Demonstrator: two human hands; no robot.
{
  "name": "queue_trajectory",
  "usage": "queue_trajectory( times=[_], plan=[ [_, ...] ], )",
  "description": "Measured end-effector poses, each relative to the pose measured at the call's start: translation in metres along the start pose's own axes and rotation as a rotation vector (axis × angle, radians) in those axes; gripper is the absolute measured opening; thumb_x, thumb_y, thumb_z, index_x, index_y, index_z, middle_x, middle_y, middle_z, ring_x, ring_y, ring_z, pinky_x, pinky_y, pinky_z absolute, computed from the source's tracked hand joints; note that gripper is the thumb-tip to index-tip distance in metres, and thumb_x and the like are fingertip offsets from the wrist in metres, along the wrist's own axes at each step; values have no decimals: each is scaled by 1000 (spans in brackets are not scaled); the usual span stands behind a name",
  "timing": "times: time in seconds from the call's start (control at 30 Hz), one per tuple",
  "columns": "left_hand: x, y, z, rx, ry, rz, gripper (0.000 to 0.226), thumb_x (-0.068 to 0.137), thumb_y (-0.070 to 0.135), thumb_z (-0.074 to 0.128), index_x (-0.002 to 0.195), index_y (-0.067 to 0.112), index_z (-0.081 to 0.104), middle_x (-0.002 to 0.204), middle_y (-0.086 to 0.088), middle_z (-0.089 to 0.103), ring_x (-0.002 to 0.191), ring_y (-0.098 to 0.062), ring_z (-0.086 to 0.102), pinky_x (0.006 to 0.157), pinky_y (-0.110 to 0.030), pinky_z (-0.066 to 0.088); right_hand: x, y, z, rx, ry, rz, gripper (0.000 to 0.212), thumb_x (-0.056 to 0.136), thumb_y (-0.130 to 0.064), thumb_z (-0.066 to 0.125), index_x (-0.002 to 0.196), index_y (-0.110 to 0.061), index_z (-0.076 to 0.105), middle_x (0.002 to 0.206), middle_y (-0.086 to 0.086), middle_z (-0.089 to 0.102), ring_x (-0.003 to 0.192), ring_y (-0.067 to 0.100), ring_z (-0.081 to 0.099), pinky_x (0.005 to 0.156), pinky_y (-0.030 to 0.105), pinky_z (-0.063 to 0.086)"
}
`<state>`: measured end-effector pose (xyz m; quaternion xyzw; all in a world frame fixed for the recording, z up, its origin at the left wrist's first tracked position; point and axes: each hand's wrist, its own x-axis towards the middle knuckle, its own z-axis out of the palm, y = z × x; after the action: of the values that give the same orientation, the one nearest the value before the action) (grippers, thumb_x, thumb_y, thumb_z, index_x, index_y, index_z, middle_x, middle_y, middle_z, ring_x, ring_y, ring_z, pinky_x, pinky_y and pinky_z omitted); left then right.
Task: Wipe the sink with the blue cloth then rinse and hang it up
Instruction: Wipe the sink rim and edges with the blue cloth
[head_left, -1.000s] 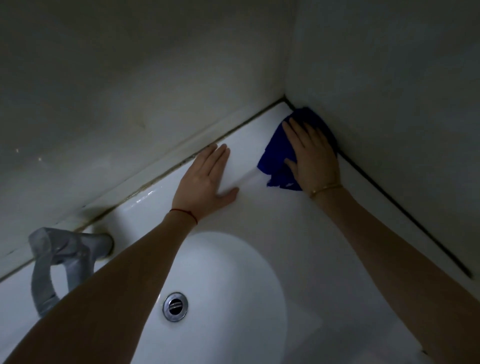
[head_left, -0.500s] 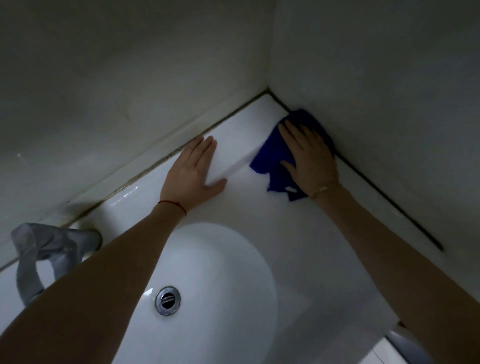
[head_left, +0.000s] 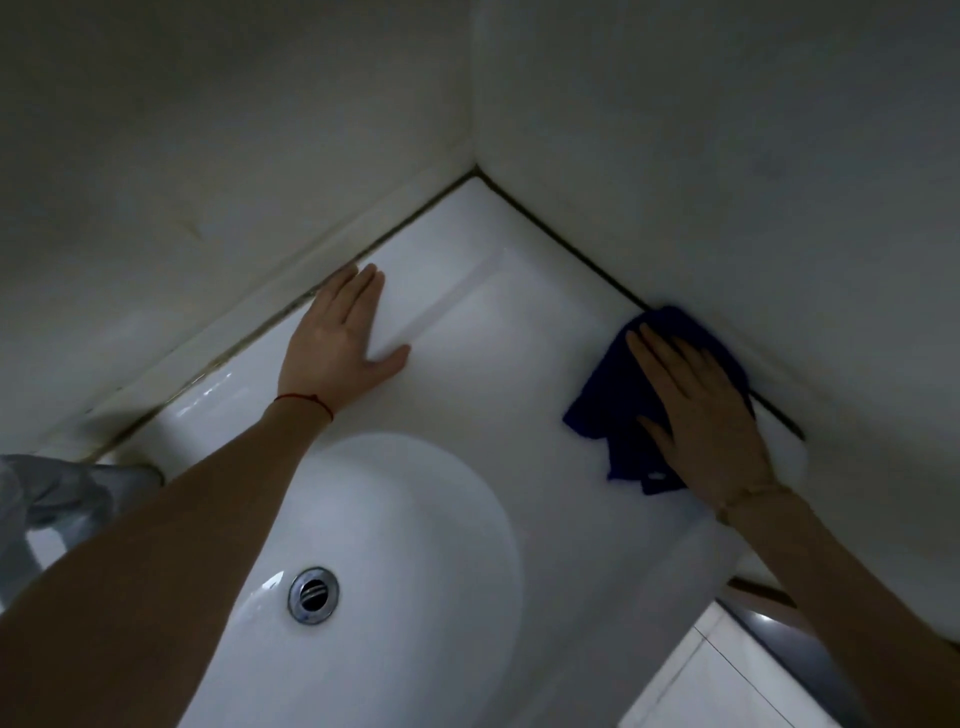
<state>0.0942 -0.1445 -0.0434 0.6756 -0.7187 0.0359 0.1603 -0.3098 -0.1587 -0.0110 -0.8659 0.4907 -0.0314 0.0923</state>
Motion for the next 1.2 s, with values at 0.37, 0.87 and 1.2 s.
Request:
queue_trajectory(
  times=[0.37,0.87,1.2],
  plan=[
    [-2,-1,2,-7,4,-1,82,84,56,59,145,4,41,147,-14,46,141,-30,36,112,-44,37,-27,10,-6,11,-31,1,76,87,-25,67,149,-9,25,154,8,30,137,30,36,117,41,22],
    [1,1,1,-2,-45,-8,83,85,49,65,146,-1,38,149,-18,43,142,-33,34,115,-47,34,179,-87,24,74,95,16,63,100,-44,34,152,-14,17,159,4,20,143,23,25,119,37,14],
    [2,4,-1,8,-19,-17,81,84,46,68,144,-3,41,148,-19,45,141,-33,36,118,-41,29,201,-105,32,185,69,-345,63,97,-53,37,148,-16,32,154,1,34,143,22,26,119,35,10]
  ],
)
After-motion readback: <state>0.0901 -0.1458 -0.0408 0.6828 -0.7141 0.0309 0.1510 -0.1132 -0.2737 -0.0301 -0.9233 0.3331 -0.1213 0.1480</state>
